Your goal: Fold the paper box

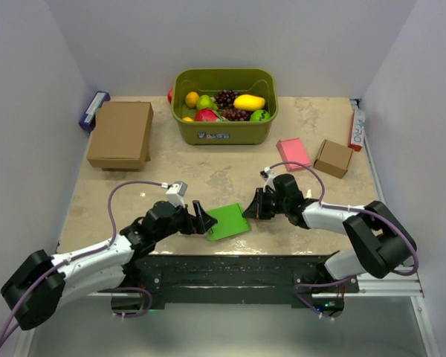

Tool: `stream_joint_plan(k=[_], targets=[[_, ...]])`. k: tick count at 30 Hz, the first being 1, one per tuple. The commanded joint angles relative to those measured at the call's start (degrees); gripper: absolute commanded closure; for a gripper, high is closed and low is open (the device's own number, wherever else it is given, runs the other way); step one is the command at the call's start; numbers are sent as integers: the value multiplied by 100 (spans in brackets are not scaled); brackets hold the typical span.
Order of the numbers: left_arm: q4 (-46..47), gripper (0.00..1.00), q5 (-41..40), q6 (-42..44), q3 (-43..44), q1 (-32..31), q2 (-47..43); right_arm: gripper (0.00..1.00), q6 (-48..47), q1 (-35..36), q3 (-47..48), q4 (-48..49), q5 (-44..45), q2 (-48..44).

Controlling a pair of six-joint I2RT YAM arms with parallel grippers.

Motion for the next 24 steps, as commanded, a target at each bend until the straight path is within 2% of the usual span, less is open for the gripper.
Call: stream_joint_plan(k=[1,9,13,18,24], targets=[[956,3,287,-289,-123,37,473,100,-70,-101,-195,-128,66,181],[1994,5,419,-694,-414,45,975,100,-79,-101,-196,-57,13,242],[2748,9,639,-896,-449,45,1545,100,-70,-110,-204,13,-14,269],[3243,24,736,-1037,-414,45,1995,100,-8,-110,-274,145,-58,286],[3365,31,455,-1133,-370,45,2048,100,-35,-110,-292,285,-84,365]])
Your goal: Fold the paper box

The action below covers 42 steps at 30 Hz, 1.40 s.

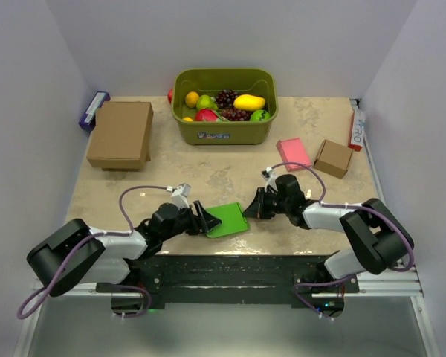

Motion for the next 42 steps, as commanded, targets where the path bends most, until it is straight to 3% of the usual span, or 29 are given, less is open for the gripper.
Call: stream_joint_plan(k=[1,8,11,12,14,15,20,26,30,36,42], targets=[[856,38,-109,-207,52,17,70,100,-126,13,-152,-128,202,228],[1226,66,-13,-426,166,17,465,100,-258,21,-100,-83,141,44],[1402,75,136,-567,192,26,615,78,-381,48,-30,-250,290,-439],[1402,76,267,-602,227,52,650,61,-434,126,14,-433,508,-614],[1367,76,600,-699,262,157,650,45,-732,319,172,-723,964,-1238],[1358,76,759,-760,254,227,650,31,-1011,686,242,-1030,1602,-1466],[1183,80,1760,-1015,122,859,327,8,-1593,1997,472,-1261,3101,-2354],[164,81,2656,-1015,96,1404,-272,1,-2533,3781,726,-1296,5145,-2366],[-39,81,3440,-1235,-71,1844,-325,1,-3192,5089,1113,-1419,6624,-1630],[-320,80,3951,-1516,-238,2126,-580,1,-3615,5908,1666,-1402,8215,-372],[-514,80,4311,-1665,-335,2469,-808,1,-3897,6271,2045,-1252,8656,631]])
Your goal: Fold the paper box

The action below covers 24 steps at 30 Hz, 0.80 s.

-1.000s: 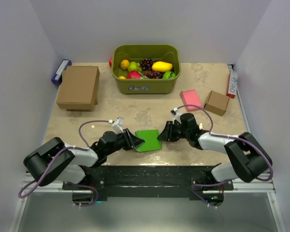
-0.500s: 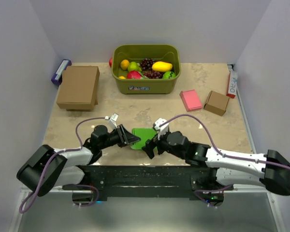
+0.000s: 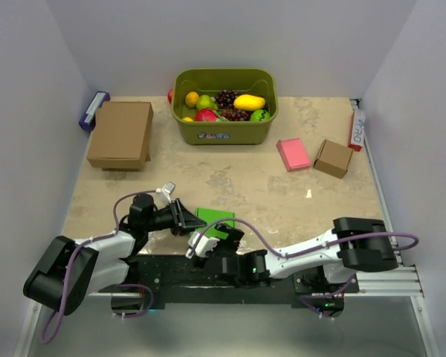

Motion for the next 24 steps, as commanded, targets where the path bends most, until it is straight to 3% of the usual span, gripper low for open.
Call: stream_joint_plan(k=[1,10,16,19,22,24], targets=[[-98,80,576,-260,-97,205,-249,1,-245,129,407,123,1127,398],[-28,80,910,-779,-518,381,-732,15,151,94,751,-335,1489,1128],[-108,78,1016,-840,-580,389,-988,41,37,32,804,-335,1366,1181],[68,69,1103,-788,-711,398,-962,49,10,-3,874,-554,1147,1041],[174,36,1156,-656,-695,398,-944,59,63,-117,944,-967,700,787],[174,27,1130,-490,-703,398,-996,61,90,-275,1014,-1344,148,646]])
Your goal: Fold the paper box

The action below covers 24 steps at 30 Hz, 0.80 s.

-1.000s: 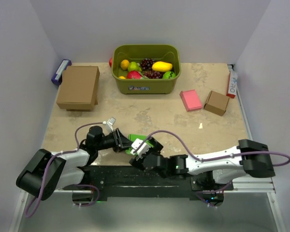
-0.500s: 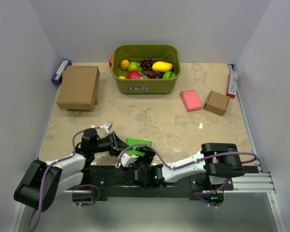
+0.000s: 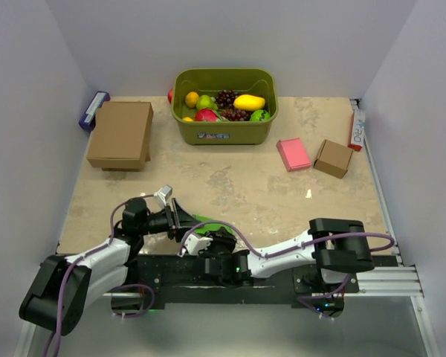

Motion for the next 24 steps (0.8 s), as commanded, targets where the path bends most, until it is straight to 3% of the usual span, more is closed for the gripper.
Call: stream_joint_plan(k=[1,6,13,18,24], targets=[[218,20,236,282,-384,20,-222,63,205,-321,335,-711,-1015,-633],[-1056,12,-247,1650,98,196,-662,70,293,-892,528,-1661,-2290,-1108],[-2673,11,-1879,3226,802,249,-1382,73,91,-1578,827,-2460,-4021,-1470],[-2509,16,-2611,3780,785,240,-2374,76,-242,-2062,836,-2514,-5286,-1391],[-2297,24,-2700,4536,829,179,-2632,77,-375,-2361,862,-2462,-5578,-1285]])
